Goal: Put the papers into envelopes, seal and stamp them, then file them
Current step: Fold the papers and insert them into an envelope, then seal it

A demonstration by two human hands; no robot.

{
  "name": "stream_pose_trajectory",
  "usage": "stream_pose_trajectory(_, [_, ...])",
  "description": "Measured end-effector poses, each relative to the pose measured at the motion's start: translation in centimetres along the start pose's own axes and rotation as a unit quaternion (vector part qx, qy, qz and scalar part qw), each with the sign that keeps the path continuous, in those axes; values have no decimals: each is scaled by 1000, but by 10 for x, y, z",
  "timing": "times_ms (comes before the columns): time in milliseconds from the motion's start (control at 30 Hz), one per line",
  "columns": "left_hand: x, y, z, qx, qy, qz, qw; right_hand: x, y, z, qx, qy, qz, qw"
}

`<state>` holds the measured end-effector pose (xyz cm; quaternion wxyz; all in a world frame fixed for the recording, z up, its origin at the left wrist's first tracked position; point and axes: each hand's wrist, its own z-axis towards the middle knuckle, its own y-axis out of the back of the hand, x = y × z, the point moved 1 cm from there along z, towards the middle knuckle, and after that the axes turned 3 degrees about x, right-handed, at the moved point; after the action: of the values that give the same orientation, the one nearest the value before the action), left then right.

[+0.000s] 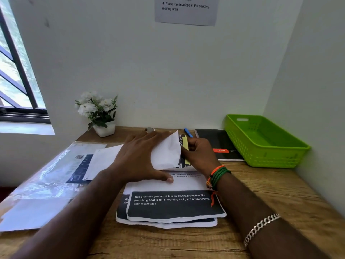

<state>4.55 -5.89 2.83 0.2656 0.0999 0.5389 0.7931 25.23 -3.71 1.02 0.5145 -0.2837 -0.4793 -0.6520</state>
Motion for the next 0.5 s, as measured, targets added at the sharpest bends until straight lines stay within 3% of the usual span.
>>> stream_pose_trajectory(300, [-2, 0, -2, -9, -12, -32, 999, -1, 4, -1, 42, -38, 20, 998])
stream_pose_trajectory(500, [7, -6, 1, -10, 23, -24, 999, -5, 9, 3, 30, -80, 44, 995])
